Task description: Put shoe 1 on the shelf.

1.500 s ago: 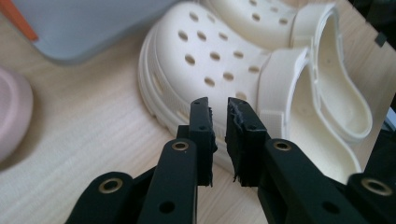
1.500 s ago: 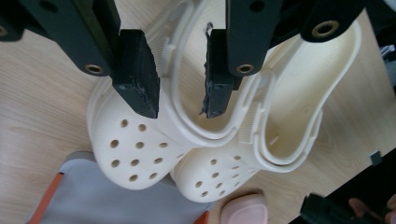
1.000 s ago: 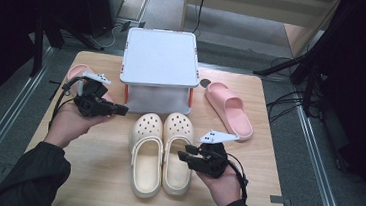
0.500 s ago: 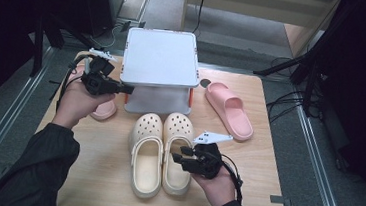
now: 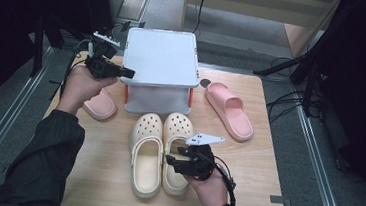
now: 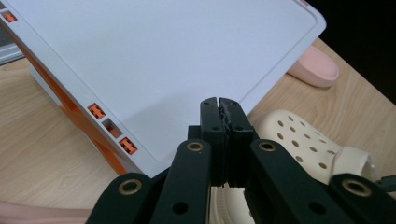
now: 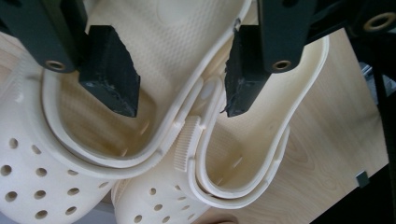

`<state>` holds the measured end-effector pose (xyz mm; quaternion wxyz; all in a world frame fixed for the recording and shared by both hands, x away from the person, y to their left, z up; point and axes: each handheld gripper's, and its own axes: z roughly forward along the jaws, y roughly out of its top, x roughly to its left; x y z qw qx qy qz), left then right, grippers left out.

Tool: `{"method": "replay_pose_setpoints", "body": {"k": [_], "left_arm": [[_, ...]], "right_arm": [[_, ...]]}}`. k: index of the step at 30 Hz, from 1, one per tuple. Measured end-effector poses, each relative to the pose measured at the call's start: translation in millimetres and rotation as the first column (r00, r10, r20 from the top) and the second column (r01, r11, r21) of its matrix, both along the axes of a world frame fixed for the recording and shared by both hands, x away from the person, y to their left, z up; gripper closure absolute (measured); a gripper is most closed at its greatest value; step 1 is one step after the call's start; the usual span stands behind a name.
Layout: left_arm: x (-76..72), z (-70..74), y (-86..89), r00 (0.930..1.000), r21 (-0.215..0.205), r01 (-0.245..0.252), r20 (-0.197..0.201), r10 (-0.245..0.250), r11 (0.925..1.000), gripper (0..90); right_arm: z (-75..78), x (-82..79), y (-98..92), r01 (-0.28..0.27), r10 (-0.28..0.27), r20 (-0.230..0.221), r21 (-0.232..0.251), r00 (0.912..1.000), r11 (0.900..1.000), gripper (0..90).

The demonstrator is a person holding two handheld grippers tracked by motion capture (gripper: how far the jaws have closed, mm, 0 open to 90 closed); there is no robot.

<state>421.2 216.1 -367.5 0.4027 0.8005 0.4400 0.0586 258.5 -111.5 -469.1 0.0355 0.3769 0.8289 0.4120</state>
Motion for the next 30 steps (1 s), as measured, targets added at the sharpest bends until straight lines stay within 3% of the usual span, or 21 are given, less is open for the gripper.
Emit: {"method": "replay_pose_setpoints", "body": {"k": [8,16,21,27,30], "left_arm": [[8.9,-9.2,0.9,0.9999,-0.002,0.004,-0.013,-0.004,1.0,88.6],[6.1,-8.9,0.6,1.0,0.013,0.005,-0.003,-0.005,0.9999,88.7],[5.4,-10.1,1.7,1.0,-0.001,-0.001,-0.004,0.001,1.0,88.9],[4.5,-9.6,1.6,1.0,0.008,-0.001,-0.004,0.001,1.0,89.1],[4.4,-9.6,2.2,0.9999,0.002,-0.006,-0.011,0.006,1.0,89.1]], "right_arm": [[-8.1,3.7,22.2,0.046,-0.045,0.022,-0.036,0.9987,0.998,31.3],[-14.9,11.2,42.9,0.087,-0.086,0.021,-0.07,0.9961,0.994,30.0],[-22.0,16.8,48.1,0.123,-0.123,0.009,-0.066,0.9924,0.99,33.4],[-27.9,20.4,49.7,0.142,-0.141,0.014,-0.078,0.9899,0.987,44.0],[-27.1,21.0,48.4,0.145,-0.147,-0.015,-0.068,0.9891,0.987,49.2]]}}
